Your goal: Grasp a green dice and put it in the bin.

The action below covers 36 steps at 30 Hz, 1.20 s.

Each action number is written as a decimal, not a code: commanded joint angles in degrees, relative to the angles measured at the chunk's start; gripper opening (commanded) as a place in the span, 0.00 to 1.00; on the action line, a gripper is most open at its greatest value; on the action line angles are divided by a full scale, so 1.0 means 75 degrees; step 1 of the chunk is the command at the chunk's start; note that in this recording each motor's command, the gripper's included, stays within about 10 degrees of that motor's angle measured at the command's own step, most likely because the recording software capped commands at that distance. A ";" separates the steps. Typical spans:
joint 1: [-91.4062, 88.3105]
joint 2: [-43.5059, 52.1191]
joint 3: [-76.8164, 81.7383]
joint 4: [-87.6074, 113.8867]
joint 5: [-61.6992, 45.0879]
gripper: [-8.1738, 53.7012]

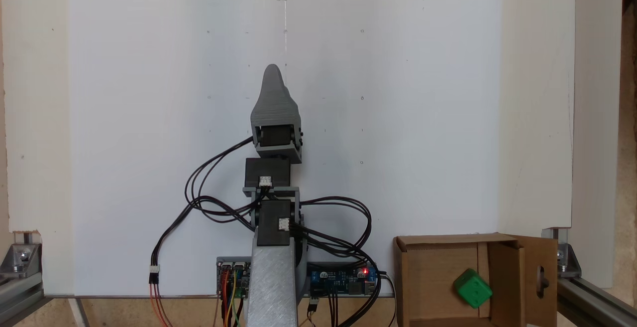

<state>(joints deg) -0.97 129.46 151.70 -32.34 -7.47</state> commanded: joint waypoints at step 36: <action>0.0012 0.0820 0.3188 -0.5754 0.0246 0.85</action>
<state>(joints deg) -0.88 129.46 175.08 -71.98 -7.47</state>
